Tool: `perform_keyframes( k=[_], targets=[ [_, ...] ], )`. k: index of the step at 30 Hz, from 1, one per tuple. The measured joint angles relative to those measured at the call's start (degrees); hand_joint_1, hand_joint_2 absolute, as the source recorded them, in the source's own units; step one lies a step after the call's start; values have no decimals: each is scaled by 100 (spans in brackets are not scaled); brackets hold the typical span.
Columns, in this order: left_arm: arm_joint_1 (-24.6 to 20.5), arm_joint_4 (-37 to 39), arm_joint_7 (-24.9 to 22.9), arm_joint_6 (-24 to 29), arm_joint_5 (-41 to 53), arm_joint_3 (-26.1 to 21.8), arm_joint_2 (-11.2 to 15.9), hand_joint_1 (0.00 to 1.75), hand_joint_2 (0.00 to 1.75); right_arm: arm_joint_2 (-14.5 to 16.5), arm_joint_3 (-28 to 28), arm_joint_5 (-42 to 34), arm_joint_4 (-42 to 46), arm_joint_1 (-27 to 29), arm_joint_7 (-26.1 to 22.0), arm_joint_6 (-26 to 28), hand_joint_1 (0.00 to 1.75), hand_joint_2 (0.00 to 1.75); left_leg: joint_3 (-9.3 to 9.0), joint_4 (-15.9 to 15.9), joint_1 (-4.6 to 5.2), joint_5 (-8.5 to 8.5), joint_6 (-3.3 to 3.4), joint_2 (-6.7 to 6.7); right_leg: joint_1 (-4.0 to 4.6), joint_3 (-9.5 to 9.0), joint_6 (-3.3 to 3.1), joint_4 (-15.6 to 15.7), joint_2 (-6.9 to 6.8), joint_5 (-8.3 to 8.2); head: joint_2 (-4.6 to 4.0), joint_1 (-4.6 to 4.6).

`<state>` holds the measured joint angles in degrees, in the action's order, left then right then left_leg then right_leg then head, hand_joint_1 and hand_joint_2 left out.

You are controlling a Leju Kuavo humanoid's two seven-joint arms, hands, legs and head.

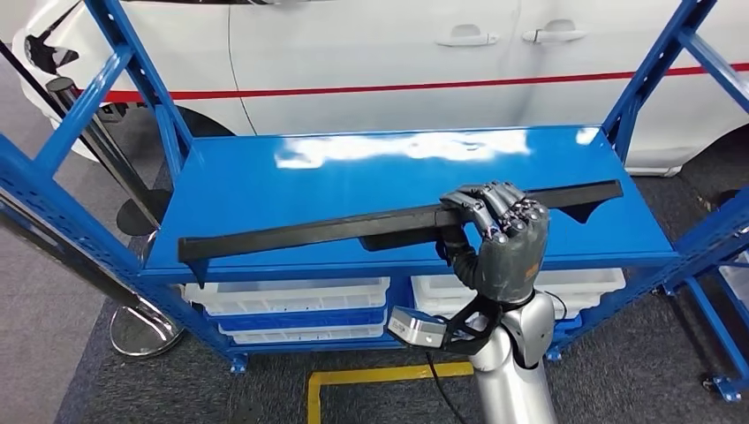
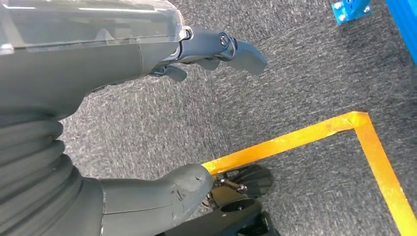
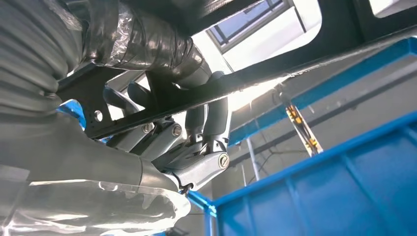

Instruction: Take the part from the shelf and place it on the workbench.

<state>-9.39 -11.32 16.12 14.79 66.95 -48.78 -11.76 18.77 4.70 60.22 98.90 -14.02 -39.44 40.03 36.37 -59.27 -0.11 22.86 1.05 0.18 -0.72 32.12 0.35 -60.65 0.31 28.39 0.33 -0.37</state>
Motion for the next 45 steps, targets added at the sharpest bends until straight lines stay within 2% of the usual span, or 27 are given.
perform_keyframes(
  k=[2, 3, 6, 7, 8, 9, 10, 12, 14, 16, 18, 20, 22, 23, 24, 26, 28, 29, 32, 34, 37, 38, 39, 40, 41, 43, 45],
  targets=[
    [3, 0, -5, 8, -1, -1, 1, 0, 175, 3, 7, -19, 0, -6, 0, -1, 175, 175, 59, -40, -14, 24, -76, -7, -12, 50, -102, 49, -15, -61, 0, -1],
    [6, 0, -7, 10, -2, -2, 1, 0, 175, 5, 11, -24, 2, -8, 0, -1, 175, 175, 121, -156, -24, 153, -111, -9, -18, 93, -151, 67, -24, -114, 0, -1],
    [3, 0, -10, 11, -2, -2, 0, 0, 175, 9, 35, -25, 7, -13, -1, -1, 175, 175, 437, -1084, -47, 882, -180, -9, -9, 281, -225, 78, -39, -273, 0, -2],
    [3, 0, -11, 10, -1, -2, 0, 0, 175, 9, 40, -24, 7, -14, -1, -1, 175, 175, 505, -1400, -50, 1045, -190, -9, 0, 355, -228, 73, -41, -325, 0, -2],
    [3, 0, -13, 10, -1, -2, 0, 0, 175, 9, 43, -24, 7, -14, -1, -1, 175, 175, 493, -1568, -51, 1103, -190, -9, 8, 429, -226, 68, -42, -378, 0, -2],
    [3, 0, -15, 10, -1, -2, 0, 0, 175, 9, 43, -24, 7, -14, -1, -1, 175, 175, 370, -1528, -50, 1053, -181, -9, 13, 500, -220, 61, -42, -430, 0, -2],
    [1, 0, -16, 10, 0, -2, 1, 0, 175, 9, 44, -24, 8, -14, -1, -1, 175, 175, 131, -1266, -47, 927, -162, -9, 16, 561, -213, 54, -42, -477, 0, -2],
    [-20, -2, -16, 11, 1, -2, 8, 0, 175, 10, 46, -23, 19, -16, -2, 0, 175, 175, -482, -442, -23, 744, -95, -13, 23, 643, -184, 45, -43, -567, 0, -2],
    [-49, -5, -16, 15, 2, -2, 21, 0, 175, 11, 55, -14, 34, -18, -2, 0, 175, 175, -782, 54, 17, 705, -33, -15, 17, 671, -122, 61, -53, -656, 0, -1],
    [-58, -6, -18, 18, 2, -2, 26, 0, 175, 11, 65, 0, 46, -20, -2, -1, 175, 175, -758, 142, 35, 637, 25, -13, 3, 673, -42, 108, -63, -752, 0, -1],
    [-60, -6, -21, 17, 2, -2, 24, 0, 175, 8, 73, 21, 55, -22, -1, -1, 175, 175, -717, 228, 15, 497, 99, 9, -7, 721, 18, 55, -57, -662, 0, 0],
    [-69, -7, -25, 13, 3, -2, 21, 0, 175, 4, 79, 38, 61, -24, 1, -1, 175, 175, -607, 274, -3, 341, 153, 30, -13, 880, 57, -395, -48, -184, 0, 1],
    [-68, -5, -27, 10, 4, -2, 21, 0, 175, 2, 82, 40, 63, -24, 1, -1, 175, 175, -438, 261, -3, 220, 167, 36, -17, 1063, 94, -1117, -44, 294, 0, 1],
    [-66, -5, -29, 9, 4, -2, 21, 0, 175, 1, 83, 40, 63, -23, 1, -1, 175, 175, -354, 248, -4, 165, 159, 42, -23, 1077, 112, -1358, -44, 368, 0, 2],
    [-64, -5, -29, 8, 4, -2, 22, 0, 175, 1, 84, 40, 63, -23, 1, -1, 175, 175, -271, 231, -7, 115, 146, 46, -33, 992, 127, -1409, -45, 327, 0, 1],
    [-68, -7, -32, 8, 4, -2, 21, 0, 175, 1, 101, 50, 63, -27, 1, -1, 175, 175, -120, 165, -17, 35, 104, 46, -64, 498, 142, -896, -49, 110, 0, 2],
    [-72, -7, -34, 12, 3, -2, 22, 0, 175, 1, 152, 72, 63, -32, 1, -1, 175, 175, 6, 75, -12, -19, 42, 41, -59, 4, 110, -209, -44, 59, 0, 1],
    [-76, -7, -35, 15, 3, -2, 24, 0, 175, 1, 181, 82, 62, -33, 0, -1, 175, 175, 44, 38, -5, -43, 7, 39, -50, -103, 76, -19, -37, 87, 0, 1],
    [-80, -7, -42, 20, 2, -2, 24, 0, 175, 1, 249, 113, 61, -31, -1, -1, 175, 175, 108, 9, -22, -116, -107, 33, -26, -38, -71, 52, -26, 35, 0, 1],
    [-69, -7, -49, 20, 2, -2, 24, 0, 175, 3, 301, 108, 55, -38, 0, -1, 175, 175, 220, -205, -47, 125, -174, 27, -33, 58, -166, 63, -40, -76, 0, -2],
    [-67, -7, -39, 17, 4, -2, 28, 0, 175, -2, 343, -40, -38, -105, 1, -2, 175, 175, 544, -1232, -58, 897, -230, 24, -19, 290, -226, 60, -46, -256, 0, -2],
    [-66, -7, -35, 15, 4, -2, 31, 0, 175, -4, 343, -72, -81, -125, 1, -3, 175, 175, 584, -1510, -58, 1019, -232, 23, -9, 375, -227, 56, -46, -317, 0, -3],
    [-64, -7, -34, 14, 4, -2, 32, 0, 175, -4, 343, -84, -116, -136, 1, -3, 175, 175, 527, -1602, -56, 1020, -224, 23, -1, 451, -224, 51, -46, -372, 0, -3],
    [-64, -7, -34, 13, 4, -2, 34, 0, 175, -4, 343, -86, -143, -140, 1, -3, 175, 175, 352, -1474, -51, 923, -207, 22, 5, 520, -218, 46, -45, -425, 0, -3],
    [-66, -7, -34, 13, 4, -2, 36, 0, 175, -4, 343, -88, -164, -146, 0, -2, 175, 175, 82, -1160, -45, 785, -180, 20, 9, 575, -210, 42, -44, -472, 0, -3],
    [-84, -7, -33, 13, 4, -2, 48, 0, 175, -4, 343, -92, -192, -172, -1, -1, 175, 175, -513, -324, -13, 664, -110, 17, 11, 646, -176, 40, -48, -564, 0, -2],
    [-97, -7, -33, 14, 3, -2, 58, 0, 175, -2, 354, -54, -208, -192, -1, -1, 175, 175, -765, 117, 28, 684, -52, 13, 4, 665, -113, 66, -58, -657, 0, -3]
  ],
)
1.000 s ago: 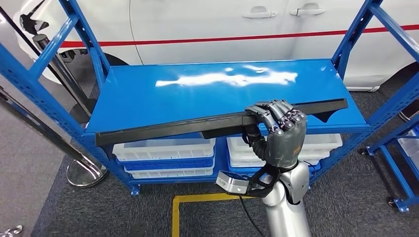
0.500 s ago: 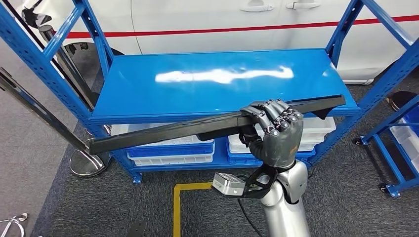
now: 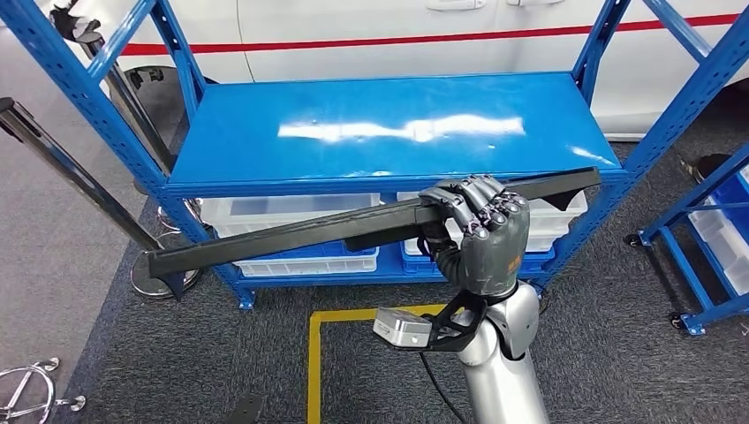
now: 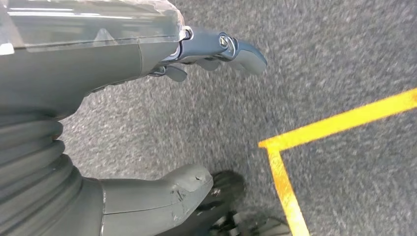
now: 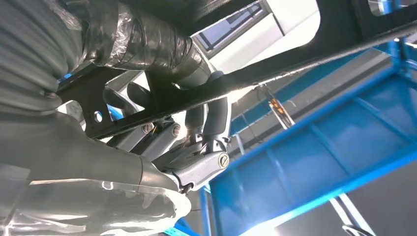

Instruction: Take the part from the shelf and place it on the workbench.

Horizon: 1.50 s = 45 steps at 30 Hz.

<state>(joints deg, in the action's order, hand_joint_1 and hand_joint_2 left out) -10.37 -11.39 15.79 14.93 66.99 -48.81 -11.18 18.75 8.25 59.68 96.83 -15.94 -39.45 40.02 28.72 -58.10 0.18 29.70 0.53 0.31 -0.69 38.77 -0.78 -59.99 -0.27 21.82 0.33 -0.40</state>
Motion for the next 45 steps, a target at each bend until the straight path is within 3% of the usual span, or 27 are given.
perform_keyframes(
  k=[3, 5, 7, 8, 9, 10, 11, 13, 14, 17, 19, 20, 22, 24, 25, 26, 28, 29, 30, 33, 35, 38, 39, 40, 41, 43, 45],
  targets=[
    [17, 0, -13, -11, -11, 0, -22, 0, 175, 13, 88, 256, -5, 69, -1, 0, 175, 175, 38, 143, 0, -168, 92, 11, 5, 18, 112, 72, 3, -87, 0, 0],
    [12, 0, -32, -36, -4, 4, -72, 0, 175, 7, 170, 426, -3, 118, -1, 0, 175, 175, 111, 237, -30, -333, 164, 30, 6, 156, 156, -217, 19, 243, 0, 3],
    [6, 0, -76, -64, 43, 17, -119, 0, 175, -1, 225, 509, -4, 145, 1, 0, 175, 175, 242, 240, -28, -442, 197, 40, -14, 380, 179, -930, 27, 788, 0, 4],
    [9, 0, -108, -75, 73, 25, -136, 0, 175, -3, 245, 532, -4, 163, 1, 0, 175, 175, 317, 226, -24, -487, 192, 43, -15, 451, 194, -1263, 27, 927, 0, 3],
    [11, 0, -135, -83, 103, 37, -150, 0, 175, -7, 265, 549, -4, 183, 2, 0, 175, 175, 395, 202, -23, -531, 186, 46, -19, 440, 206, -1450, 26, 938, 0, 2],
    [9, 0, -158, -86, 126, 49, -160, 0, 175, -10, 284, 557, -4, 197, 1, 0, 175, 175, 474, 169, -25, -568, 175, 48, -21, 322, 212, -1429, 24, 843, 0, 3],
    [5, 0, -172, -87, 137, 60, -169, 0, 175, -12, 299, 560, -4, 205, 1, 0, 175, 175, 548, 126, -28, -596, 160, 48, -25, 86, 214, -1183, 21, 706, 0, 2],
    [-3, 0, -186, -87, 145, 81, -178, 0, 175, -13, 331, 562, -2, 209, 0, 0, 175, 175, 666, 29, -26, -629, 120, 45, -18, -466, 185, -428, 20, 634, 0, 1],
    [-5, 0, -188, -87, 146, 91, -180, 0, 175, -13, 344, 564, 0, 211, 0, 0, 175, 175, 702, -10, -19, -645, 92, 43, -8, -639, 155, -158, 23, 655, 0, 2],
    [-10, 0, -191, -93, 156, 114, -180, 0, 175, -13, 365, 534, 1, 219, 0, 0, 175, 175, 759, -47, -15, -716, -10, 36, 20, -681, 24, 6, 35, 654, 0, 3],
    [-12, 0, -192, -97, 180, 123, -174, 0, 175, -13, 389, 490, 1, 223, 0, 0, 175, 175, 840, -179, -37, -570, -81, 27, 11, -626, -79, 36, 23, 576, 0, 2],
    [-17, 0, -190, -98, 188, 126, -168, 0, 175, -13, 411, 468, 1, 228, 0, 0, 175, 175, 919, -388, -49, -371, -113, 23, 3, -587, -123, 49, 16, 528, 0, 0],
    [-35, 0, -190, -106, 205, 133, -146, 0, 175, -13, 455, 437, 1, 256, -1, 0, 175, 175, 1132, -1071, -66, 128, -166, 20, 9, -479, -163, 46, 11, 442, 0, -1],
    [-50, 0, -210, -132, 244, 152, -114, 0, 175, -16, 486, 453, 2, 312, -1, 0, 175, 175, 1219, -1589, -74, 370, -187, 19, 22, -357, -166, 38, 11, 354, 0, 0],
    [-54, 0, -229, -146, 270, 167, -98, 0, 175, -19, 500, 479, 5, 350, -1, 0, 175, 175, 1120, -1569, -73, 331, -180, 19, 27, -301, -163, 34, 13, 313, 0, -1],
    [-58, 0, -248, -160, 295, 184, -83, 0, 175, -25, 514, 508, 16, 392, -1, 0, 175, 175, 905, -1321, -71, 207, -159, 18, 33, -255, -157, 29, 19, 277, 0, -1],
    [-79, -3, -272, -174, 322, 214, -41, 0, 175, -33, 536, 544, 52, 458, -1, 0, 175, 175, 329, -472, -45, -24, -75, 8, 42, -187, -135, 26, 26, 207, 0, 0],
    [-91, -5, -275, -178, 328, 228, -23, 0, 175, -37, 543, 550, 72, 476, -1, 0, 175, 175, 129, -144, -26, -89, -41, 1, 38, -167, -110, 31, 25, 170, 0, 0],
    [-99, -8, -276, -180, 329, 241, -7, 0, 175, -40, 546, 550, 86, 485, -1, 0, 175, 175, 30, 50, -2, -108, -14, -5, 27, -155, -80, 39, 21, 133, 0, 0],
    [-102, -11, -281, -185, 333, 272, 15, 0, 175, -48, 551, 550, 121, 521, -1, 0, 175, 175, 47, 172, 18, -222, 55, 0, 8, -145, 29, 80, 20, 35, 0, 0],
    [-119, -11, -281, -186, 332, 290, 21, 0, 175, -59, 552, 549, 143, 545, -1, 0, 175, 175, 75, 292, -18, -375, 124, 22, 31, -61, 79, -84, 34, 237, 0, 2],
    [-135, -11, -270, -191, 333, 307, 20, 0, 175, -74, 552, 530, 160, 583, -1, 1, 175, 175, 252, 328, -30, -548, 163, 47, 30, 248, 111, -1038, 41, 993, 0, 4],
    [-133, -11, -264, -195, 334, 308, 20, 0, 175, -79, 552, 511, 165, 608, -1, 1, 175, 175, 325, 309, -31, -590, 158, 52, 17, 305, 125, -1336, 40, 1114, 0, 5],
    [-132, -11, -259, -199, 334, 310, 19, 0, 175, -84, 552, 473, 169, 633, 0, 2, 175, 175, 401, 286, -34, -631, 149, 56, 2, 287, 140, -1490, 37, 1112, 0, 4],
    [-132, -11, -254, -206, 331, 311, 15, 0, 175, -88, 552, 411, 175, 652, 0, 2, 175, 175, 477, 256, -40, -666, 133, 58, -15, 171, 153, -1451, 33, 1004, 0, 4],
    [-135, -11, -246, -220, 326, 314, -1, 0, 175, -92, 552, 253, 196, 663, 3, 2, 175, 175, 622, 159, -56, -716, 89, 56, -57, -318, 178, -871, 23, 761, 0, 4],
    [-143, -11, -248, -231, 324, 319, -23, 0, 175, -91, 552, 147, 216, 654, 20, 2, 175, 175, 749, 32, -52, -746, 23, 47, -54, -751, 159, -219, 36, 758, 0, 3]
  ],
)
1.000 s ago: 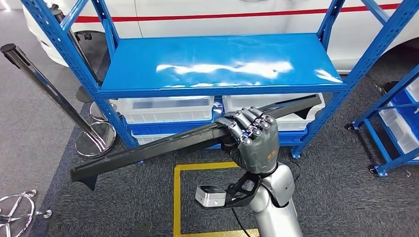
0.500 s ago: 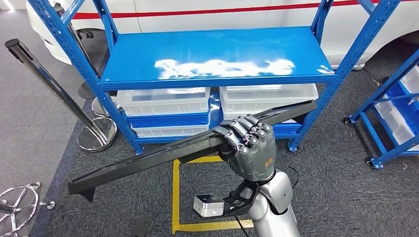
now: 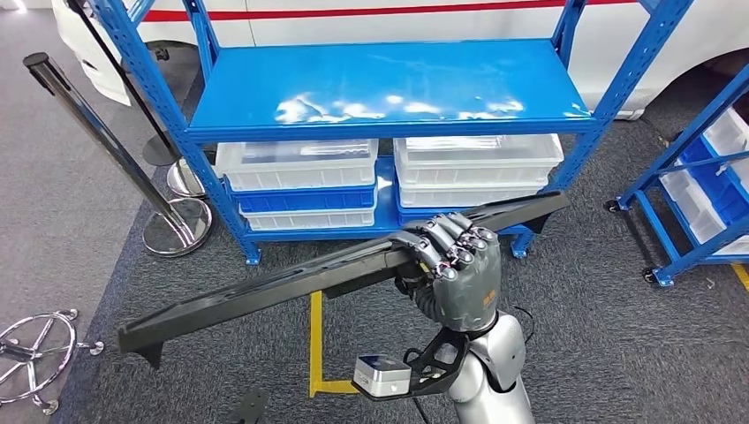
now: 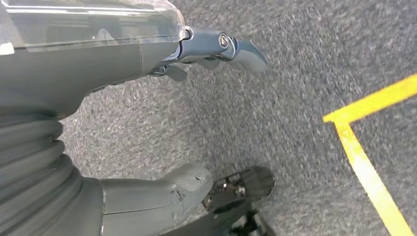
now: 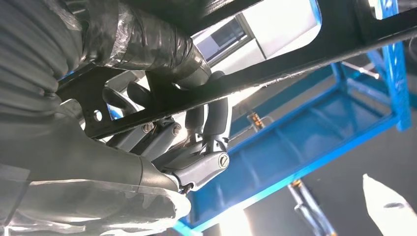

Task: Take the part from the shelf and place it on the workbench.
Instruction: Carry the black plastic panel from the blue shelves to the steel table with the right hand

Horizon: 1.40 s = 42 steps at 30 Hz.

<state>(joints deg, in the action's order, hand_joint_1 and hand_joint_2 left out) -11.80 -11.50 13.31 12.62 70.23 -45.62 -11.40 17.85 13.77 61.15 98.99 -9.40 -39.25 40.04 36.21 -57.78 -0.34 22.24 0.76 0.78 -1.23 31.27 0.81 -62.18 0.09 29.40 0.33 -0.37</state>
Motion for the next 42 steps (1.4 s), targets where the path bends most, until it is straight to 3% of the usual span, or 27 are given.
perform_keyframes(
  k=[1, 4, 6, 8, 9, 10, 11, 13, 15, 16, 17, 19, 20, 21, 22, 24, 25, 27, 29, 31, 32, 35, 37, 39, 40, 41, 42],
  targets=[
    [-4, 0, -3, -6, 1, 3, -10, 0, 175, 1, 0, -8, 5, -8, 16, -1, 175, 175, 46, -42, 6, -24, -38, -4, 13, -80, -28, 156, 9, 41, 0, -1],
    [6, 1, -20, -37, 15, 22, -43, 0, 175, 5, 0, 65, 4, -40, 82, -2, 175, 175, 137, -117, -15, -38, -139, -17, 32, 5, -183, 195, 3, -22, 0, -2],
    [18, 1, -33, -46, 20, 35, -58, 0, 175, 13, 0, 82, 5, -68, 111, -2, 175, 175, 270, -454, -37, 321, -193, -30, 27, 104, -291, 210, -21, -124, 0, -5],
    [24, 0, -40, -48, 20, 39, -70, 0, 175, 16, 1, 89, 6, -83, 136, -2, 175, 175, 468, -1168, -40, 869, -229, -33, 50, 243, -340, 203, -33, -237, 0, -8],
    [25, 0, -42, -48, 20, 40, -74, 0, 175, 16, 1, 95, 5, -84, 145, -2, 175, 175, 533, -1510, -40, 1043, -234, -34, 67, 323, -351, 199, -36, -295, 0, -8],
    [25, 0, -42, -49, 20, 42, -79, 0, 175, 16, 2, 101, 5, -84, 151, -2, 175, 175, 529, -1717, -38, 1101, -226, -35, 83, 403, -357, 193, -37, -352, 0, -8],
    [24, 0, -43, -50, 21, 44, -84, 0, 175, 16, 2, 103, 5, -84, 152, -2, 175, 175, 426, -1726, -32, 1041, -205, -36, 99, 477, -359, 187, -35, -406, 0, -8],
    [9, 0, -43, -51, 30, 55, -93, 0, 175, 16, 2, 102, 14, -84, 152, -2, 175, 175, -70, -1164, 6, 758, -111, -44, 123, 584, -357, 181, -29, -502, 0, -8],
    [-31, -7, -41, -51, 37, 71, -90, 0, 175, 16, 2, 101, 40, -88, 152, -2, 175, 175, -624, -351, 69, 680, 27, -56, 115, 639, -327, 188, -35, -592, 0, -8],
    [-53, -11, -39, -52, 37, 77, -86, 0, 175, 17, 2, 98, 52, -92, 152, -2, 175, 175, -778, -85, 100, 689, 79, -61, 93, 649, -299, 200, -45, -639, 0, -7],
    [-71, -14, -37, -52, 37, 80, -84, 0, 175, 18, 2, 94, 62, -97, 153, -2, 175, 175, -831, 51, 124, 708, 118, -61, 68, 655, -262, 221, -56, -692, 0, -8],
    [-85, -14, -38, -53, 37, 86, -90, 0, 175, 22, 2, 87, 70, -106, 164, -2, 175, 175, -817, 172, 137, 571, 163, -50, 47, 655, -192, 277, -63, -787, 0, -8],
    [-90, -13, -42, -53, 37, 89, -96, 0, 175, 21, 2, 87, 76, -111, 176, -1, 175, 175, -804, 237, 125, 485, 187, -40, 49, 674, -164, 263, -56, -743, 0, -8],
    [-98, -14, -45, -53, 37, 93, -102, 0, 175, 19, 2, 90, 81, -119, 189, -1, 175, 175, -772, 298, 107, 390, 202, -30, 53, 716, -140, 161, -45, -594, 0, -6],
    [-106, -14, -46, -54, 37, 97, -108, 0, 175, 16, 2, 94, 85, -128, 201, -1, 175, 175, -719, 331, 86, 304, 203, -22, 49, 788, -120, -64, -35, -342, 0, -5],
    [-115, -14, -46, -55, 36, 105, -120, 0, 175, 14, 2, 101, 90, -142, 209, -2, 175, 175, -537, 304, 79, 180, 197, -15, 30, 974, -72, -754, -22, 193, 0, -4],
    [-113, -13, -46, -55, 36, 108, -125, 0, 175, 14, 2, 102, 90, -143, 209, -2, 175, 175, -434, 274, 75, 126, 181, -8, 16, 1026, -45, -1066, -22, 313, 0, -5],
    [-111, -13, -46, -55, 35, 114, -131, 0, 175, 14, 2, 116, 90, -145, 210, -2, 175, 175, -221, 187, 56, 32, 138, 3, -16, 890, 4, -1215, -25, 183, 0, -6],
    [-116, -14, -45, -55, 35, 120, -135, 0, 175, 14, 2, 157, 90, -156, 211, -2, 175, 175, -9, 51, 26, -35, 73, 4, -50, 404, 53, -657, -31, -11, 0, -4],
    [-122, -15, -42, -55, 34, 122, -135, 0, 175, 21, 6, 190, 91, -174, 212, -1, 175, 175, 157, -94, 20, -83, 0, -5, -37, 24, 24, -80, -15, 47, 0, -9],
    [-123, -16, -39, -55, 34, 123, -135, 0, 175, 24, 8, 195, 91, -181, 213, -1, 175, 175, 205, -135, 23, -116, -35, -10, -19, -21, -18, 39, -3, 111, 0, -14],
    [-111, -15, -32, -57, 22, 123, -140, 0, 175, 30, 13, 198, 89, -191, 214, -2, 175, 175, 300, -188, -5, -146, -132, -20, 12, 88, -198, 54, -4, 11, 0, -17],
    [-108, -15, -29, -57, 10, 123, -143, 0, 175, 34, 20, 204, 85, -202, 214, -2, 175, 175, 447, -506, -29, 222, -186, -25, 8, 216, -293, 67, -23, -116, 0, -17],
    [-118, -15, -29, -57, 2, 123, -148, 0, 175, 36, 31, 221, 73, -210, 215, -2, 175, 175, 633, -1199, -33, 787, -212, -27, 24, 380, -328, 66, -28, -249, 0, -17],
    [-124, -15, -31, -57, -1, 123, -150, 0, 175, 36, 35, 233, 61, -213, 215, -2, 175, 175, 690, -1540, -33, 970, -212, -28, 36, 469, -334, 64, -29, -316, 0, -17],
    [-127, -15, -32, -57, -3, 123, -151, 0, 175, 36, 37, 244, 46, -215, 216, -2, 175, 175, 670, -1750, -30, 1029, -202, -30, 48, 556, -336, 61, -29, -382, 0, -17],
    [-129, -15, -34, -57, -5, 123, -151, 0, 175, 36, 37, 253, 33, -217, 216, -2, 175, 175, 552, -1772, -25, 971, -184, -32, 56, 635, -334, 58, -28, -444, 0, -18]
  ],
)
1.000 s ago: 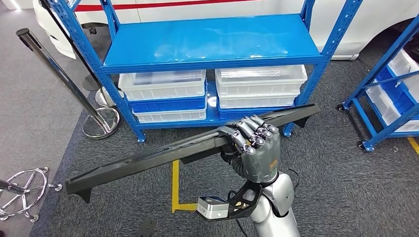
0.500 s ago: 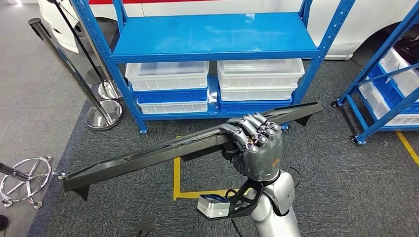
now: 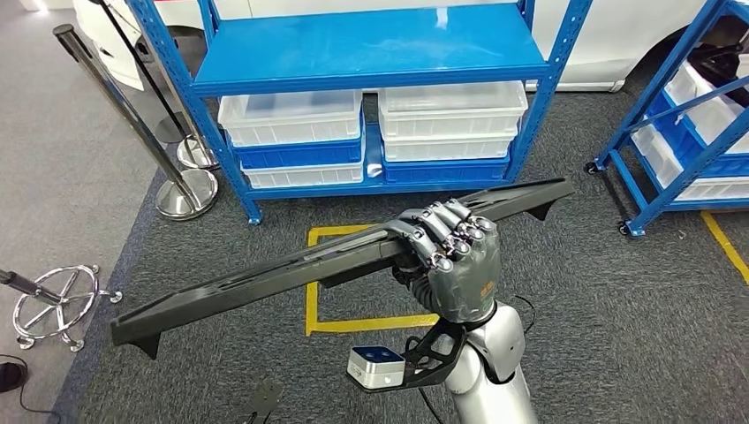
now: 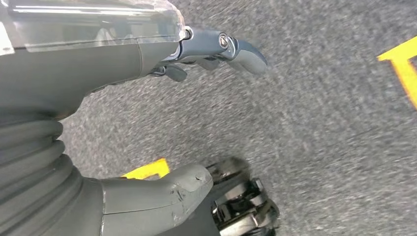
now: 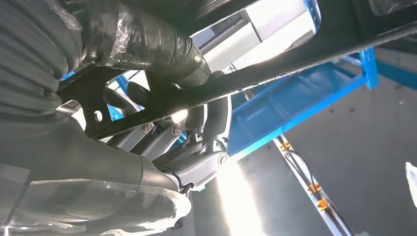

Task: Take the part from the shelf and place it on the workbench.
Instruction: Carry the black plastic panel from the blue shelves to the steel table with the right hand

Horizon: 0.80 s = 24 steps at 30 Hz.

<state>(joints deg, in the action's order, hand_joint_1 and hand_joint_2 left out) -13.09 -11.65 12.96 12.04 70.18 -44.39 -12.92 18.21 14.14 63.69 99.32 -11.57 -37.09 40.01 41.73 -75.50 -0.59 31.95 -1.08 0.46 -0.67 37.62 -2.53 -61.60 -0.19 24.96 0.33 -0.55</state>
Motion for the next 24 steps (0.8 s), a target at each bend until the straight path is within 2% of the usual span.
perform_keyframes(
  k=[1, 2, 4, 5, 6, 8, 9, 10, 11, 12, 13, 14, 15, 16, 17, 19, 20, 21, 23, 24],
  targets=[
    [-4, 0, -1, 1, -2, 0, 0, 0, 175, 0, 0, 4, -8, -3, 2, 1, 175, 175, -223, 183, 10, -128, 27, -3, 5, 66, 5, -2, 2, -58, 0, 0],
    [-16, -1, -2, 1, -3, 0, 0, 0, 175, 1, 0, 7, -12, -9, 3, 1, 175, 175, -549, 546, 30, -243, 68, -11, 6, 118, 14, -2, 3, -116, 0, 0],
    [-57, -3, -2, 3, -4, 0, 2, 0, 175, 5, 1, 16, -15, -36, 11, 1, 175, 175, -1126, 1340, 76, -269, 147, -23, 3, 177, 56, 12, -4, -223, 0, 1],
    [-78, -4, -1, 4, -5, 0, 2, 0, 175, 8, 2, 27, -18, -59, 21, 1, 175, 175, -1278, 1602, 98, -234, 185, -27, -9, 186, 89, 34, -11, -280, 0, 1],
    [-92, -4, -1, 5, -8, 0, 3, 0, 175, 10, 3, 38, -22, -81, 34, 1, 175, 175, -1312, 1721, 114, -213, 214, -24, -20, 186, 129, 69, -17, -341, 0, 1],
    [-94, -4, -5, 8, -13, -1, -3, 0, 175, 14, 4, 55, -34, -115, 62, 1, 175, 175, -1290, 1848, 120, -352, 282, -10, -35, 176, 208, 161, -22, -445, 0, 1],
    [-93, -4, -7, 8, -15, -1, -10, 0, 175, 15, 4, 58, -38, -128, 69, 1, 175, 175, -1271, 1915, 109, -449, 314, -3, -30, 194, 234, 143, -16, -380, 0, 2],
    [-96, -4, -8, 9, -16, -2, -18, 0, 175, 15, 4, 61, -43, -140, 76, 1, 175, 175, -1233, 1976, 96, -556, 339, 3, -23, 241, 253, 24, -9, -202, 0, 4],
    [-101, -4, -8, 8, -16, -2, -27, 0, 175, 13, 4, 64, -49, -151, 80, 1, 175, 175, -1172, 2004, 83, -650, 349, 9, -21, 317, 262, -225, -1, 75, 0, 6],
    [-103, -4, -8, 8, -15, -2, -37, 0, 175, 13, 4, 68, -56, -160, 83, 1, 175, 175, -1083, 2004, 87, -717, 362, 9, -19, 403, 275, -553, 5, 374, 0, 7],
    [-101, -4, -9, 7, -15, -2, -44, 0, 175, 13, 4, 72, -66, -164, 86, 1, 175, 175, -983, 1985, 91, -781, 361, 14, -20, 477, 290, -904, 7, 599, 0, 8],
    [-96, -4, -9, 7, -14, -2, -51, 0, 175, 12, 4, 80, -77, -166, 90, 1, 175, 175, -881, 1957, 94, -838, 356, 21, -22, 501, 304, -1175, 8, 695, 0, 7],
    [-92, -4, -9, 7, -15, -2, -56, 0, 175, 12, 4, 92, -86, -168, 95, 1, 175, 175, -776, 1922, 95, -889, 348, 29, -24, 452, 316, -1297, 6, 674, 0, 7],
    [-90, -4, -9, 7, -15, -2, -61, 0, 175, 11, 4, 105, -92, -170, 99, 1, 175, 175, -668, 1875, 94, -934, 335, 34, -31, 304, 323, -1230, 5, 559, 0, 7],
    [-92, -4, -9, 7, -15, -2, -67, 0, 175, 12, 4, 117, -96, -174, 103, 1, 175, 175, -562, 1816, 92, -971, 319, 36, -41, 59, 326, -974, 2, 430, 0, 7],
    [-97, -4, -9, 10, -16, -2, -75, 0, 175, 16, 5, 130, -97, -195, 106, 1, 175, 175, -383, 1694, 97, -1033, 264, 30, -32, -430, 297, -319, 0, 426, 0, 4],
    [-98, -4, -8, 11, -17, -2, -77, 0, 175, 21, 5, 132, -97, -209, 108, 1, 175, 175, -333, 1642, 101, -1058, 233, 27, -24, -560, 266, -99, 2, 484, 0, 5],
    [-99, -4, -8, 13, -18, -2, -78, 0, 175, 25, 6, 135, -98, -221, 109, 1, 175, 175, -305, 1617, 104, -1089, 200, 24, -4, -593, 227, -7, 8, 543, 0, 3],
    [-97, -4, -8, 13, -19, -2, -82, 0, 175, 29, 7, 138, -100, -236, 110, 1, 175, 175, -285, 1608, 91, -1154, 137, 19, 6, -541, 138, 20, 9, 468, 0, 7],
    [-93, -4, -9, 14, -20, -2, -84, 0, 175, 33, 7, 139, -104, -242, 110, 1, 175, 175, -246, 1583, 79, -1116, 101, 11, 6, -500, 90, 28, 3, 411, 0, 4]
  ],
)
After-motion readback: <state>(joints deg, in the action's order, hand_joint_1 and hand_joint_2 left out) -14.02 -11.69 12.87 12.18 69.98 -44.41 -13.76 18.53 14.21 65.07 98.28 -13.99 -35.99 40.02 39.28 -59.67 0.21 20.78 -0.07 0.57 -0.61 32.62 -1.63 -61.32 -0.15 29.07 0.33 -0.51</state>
